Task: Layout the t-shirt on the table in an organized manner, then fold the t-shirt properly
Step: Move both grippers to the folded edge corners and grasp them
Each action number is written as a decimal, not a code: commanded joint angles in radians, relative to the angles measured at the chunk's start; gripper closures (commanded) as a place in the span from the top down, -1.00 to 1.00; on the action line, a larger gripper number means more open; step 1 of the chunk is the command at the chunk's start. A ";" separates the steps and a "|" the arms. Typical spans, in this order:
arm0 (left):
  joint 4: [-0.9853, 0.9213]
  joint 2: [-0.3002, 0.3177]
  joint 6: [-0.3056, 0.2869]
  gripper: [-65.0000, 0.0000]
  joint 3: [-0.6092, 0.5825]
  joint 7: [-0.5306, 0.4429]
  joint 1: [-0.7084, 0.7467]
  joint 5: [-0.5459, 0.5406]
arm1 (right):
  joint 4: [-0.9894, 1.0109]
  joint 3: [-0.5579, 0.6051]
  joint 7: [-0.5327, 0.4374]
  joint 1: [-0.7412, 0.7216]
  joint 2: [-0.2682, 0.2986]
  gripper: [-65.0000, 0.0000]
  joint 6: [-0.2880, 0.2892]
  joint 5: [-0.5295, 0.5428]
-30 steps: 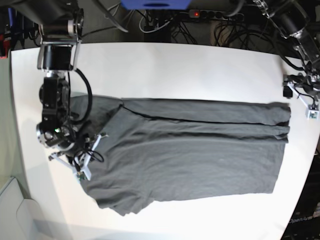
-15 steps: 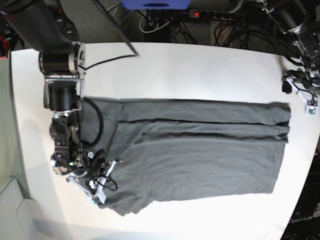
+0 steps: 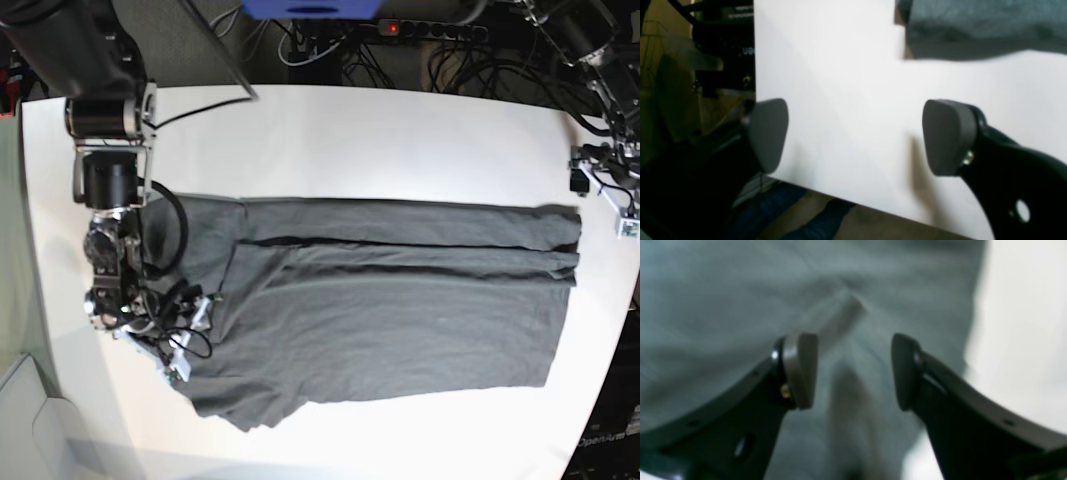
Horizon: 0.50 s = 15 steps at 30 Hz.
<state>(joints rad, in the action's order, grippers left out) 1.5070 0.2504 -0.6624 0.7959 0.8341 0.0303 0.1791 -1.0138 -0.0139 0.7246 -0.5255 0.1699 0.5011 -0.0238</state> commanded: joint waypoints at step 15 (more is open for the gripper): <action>-0.168 -0.044 0.013 0.90 0.000 -0.163 -0.135 -0.003 | -0.728 -0.105 0.080 0.483 0.043 0.15 0.001 0.017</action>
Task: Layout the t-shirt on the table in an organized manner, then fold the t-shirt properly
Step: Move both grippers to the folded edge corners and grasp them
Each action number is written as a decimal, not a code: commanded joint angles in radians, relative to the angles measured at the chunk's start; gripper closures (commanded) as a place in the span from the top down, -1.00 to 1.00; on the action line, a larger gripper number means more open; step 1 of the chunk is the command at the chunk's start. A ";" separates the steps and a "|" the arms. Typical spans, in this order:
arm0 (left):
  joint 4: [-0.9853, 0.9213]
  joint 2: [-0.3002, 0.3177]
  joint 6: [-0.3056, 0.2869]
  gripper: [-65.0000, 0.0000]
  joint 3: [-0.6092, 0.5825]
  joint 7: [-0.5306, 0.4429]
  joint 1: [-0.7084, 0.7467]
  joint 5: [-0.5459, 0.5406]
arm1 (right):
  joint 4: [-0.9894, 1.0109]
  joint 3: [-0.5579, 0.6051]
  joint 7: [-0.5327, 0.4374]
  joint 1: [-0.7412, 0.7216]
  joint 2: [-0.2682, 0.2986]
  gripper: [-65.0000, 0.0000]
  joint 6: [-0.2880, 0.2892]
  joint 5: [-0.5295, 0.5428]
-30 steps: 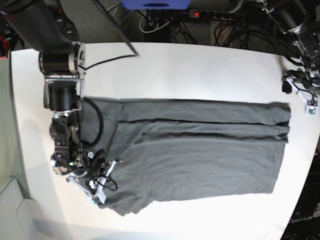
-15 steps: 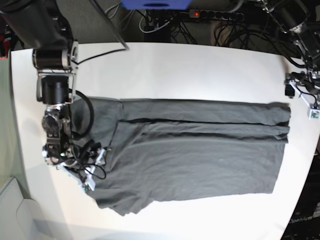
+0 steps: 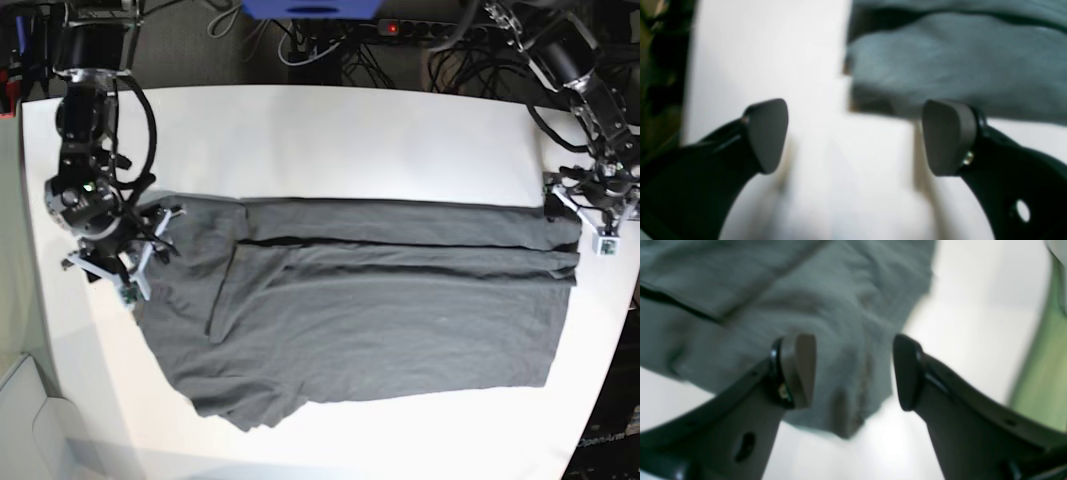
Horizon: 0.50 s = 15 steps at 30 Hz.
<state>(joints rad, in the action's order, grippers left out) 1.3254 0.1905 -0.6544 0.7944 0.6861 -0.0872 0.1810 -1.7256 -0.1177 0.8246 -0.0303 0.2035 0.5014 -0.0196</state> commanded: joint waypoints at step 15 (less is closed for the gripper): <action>-0.093 0.017 0.006 0.90 0.004 -0.113 -0.053 -0.005 | -0.132 -0.118 -0.031 0.191 0.009 0.15 0.003 0.014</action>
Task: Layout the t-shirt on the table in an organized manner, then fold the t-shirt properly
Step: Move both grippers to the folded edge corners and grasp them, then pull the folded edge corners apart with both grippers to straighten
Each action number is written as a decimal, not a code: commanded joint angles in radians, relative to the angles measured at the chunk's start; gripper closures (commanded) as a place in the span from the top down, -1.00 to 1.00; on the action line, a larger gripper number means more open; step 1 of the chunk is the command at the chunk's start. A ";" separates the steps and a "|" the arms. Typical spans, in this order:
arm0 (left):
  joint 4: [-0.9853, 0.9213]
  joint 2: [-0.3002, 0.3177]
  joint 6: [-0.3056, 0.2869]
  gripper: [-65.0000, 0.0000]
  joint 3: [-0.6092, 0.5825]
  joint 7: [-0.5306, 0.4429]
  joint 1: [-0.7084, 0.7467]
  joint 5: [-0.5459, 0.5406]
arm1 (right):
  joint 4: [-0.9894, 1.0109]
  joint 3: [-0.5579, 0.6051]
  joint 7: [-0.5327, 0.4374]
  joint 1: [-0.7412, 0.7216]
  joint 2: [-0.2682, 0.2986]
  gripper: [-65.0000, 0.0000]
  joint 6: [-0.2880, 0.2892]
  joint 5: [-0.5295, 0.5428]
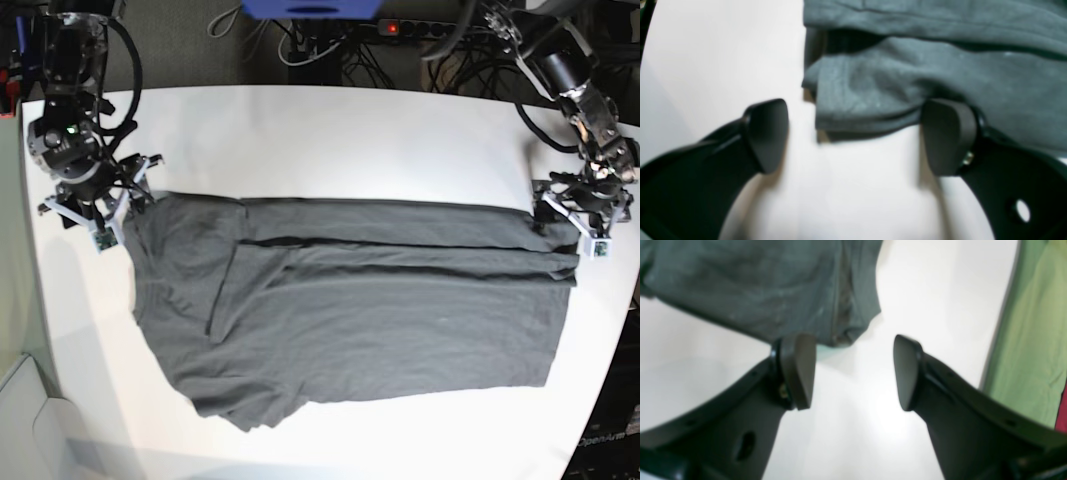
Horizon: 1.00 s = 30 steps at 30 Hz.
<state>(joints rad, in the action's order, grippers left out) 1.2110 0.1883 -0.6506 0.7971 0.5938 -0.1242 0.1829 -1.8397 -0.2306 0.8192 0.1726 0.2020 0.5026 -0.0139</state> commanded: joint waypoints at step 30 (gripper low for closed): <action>-0.092 0.038 0.001 0.90 -0.005 -0.024 -0.113 0.002 | -0.016 -0.019 -0.025 -0.009 0.029 0.15 0.001 0.007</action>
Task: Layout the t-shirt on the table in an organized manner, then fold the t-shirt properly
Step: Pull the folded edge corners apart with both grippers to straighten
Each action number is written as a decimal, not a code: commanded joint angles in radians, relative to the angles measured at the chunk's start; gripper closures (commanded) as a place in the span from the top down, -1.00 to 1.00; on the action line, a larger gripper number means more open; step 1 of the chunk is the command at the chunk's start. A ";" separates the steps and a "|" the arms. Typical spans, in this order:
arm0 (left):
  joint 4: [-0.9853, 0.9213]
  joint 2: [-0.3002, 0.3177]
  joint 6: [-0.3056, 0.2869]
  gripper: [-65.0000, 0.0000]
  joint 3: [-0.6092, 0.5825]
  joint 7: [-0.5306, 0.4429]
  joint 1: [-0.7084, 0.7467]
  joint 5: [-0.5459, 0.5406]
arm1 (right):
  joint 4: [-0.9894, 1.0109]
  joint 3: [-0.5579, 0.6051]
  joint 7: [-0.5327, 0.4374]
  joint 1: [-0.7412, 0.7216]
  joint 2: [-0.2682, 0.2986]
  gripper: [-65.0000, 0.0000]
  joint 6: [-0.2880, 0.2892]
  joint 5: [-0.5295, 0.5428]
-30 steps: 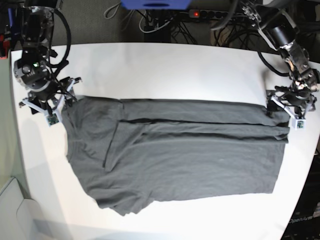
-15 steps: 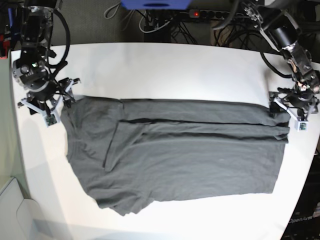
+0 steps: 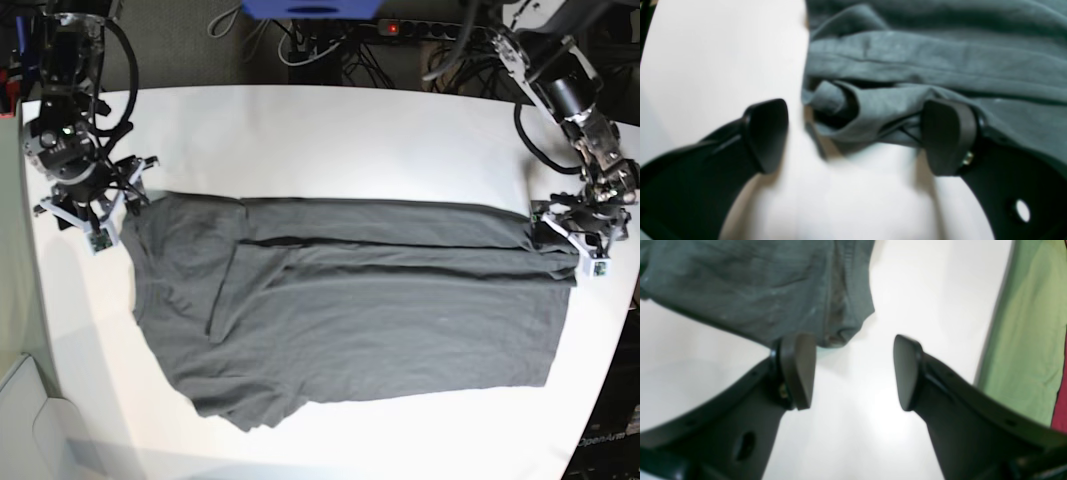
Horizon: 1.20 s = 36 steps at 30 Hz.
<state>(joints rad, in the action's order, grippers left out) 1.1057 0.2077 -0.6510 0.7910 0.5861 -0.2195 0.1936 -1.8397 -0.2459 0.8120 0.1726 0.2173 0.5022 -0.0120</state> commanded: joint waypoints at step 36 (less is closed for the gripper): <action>0.027 0.019 0.003 -0.99 0.008 -0.013 0.035 -0.007 | -0.018 -0.053 -0.009 -0.011 0.015 0.16 0.056 0.005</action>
<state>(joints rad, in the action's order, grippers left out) 1.1156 0.2081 -0.6544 0.7967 0.5747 -0.1753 0.1822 -1.8397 -0.2947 0.8242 0.1699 0.2188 0.5632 -0.0151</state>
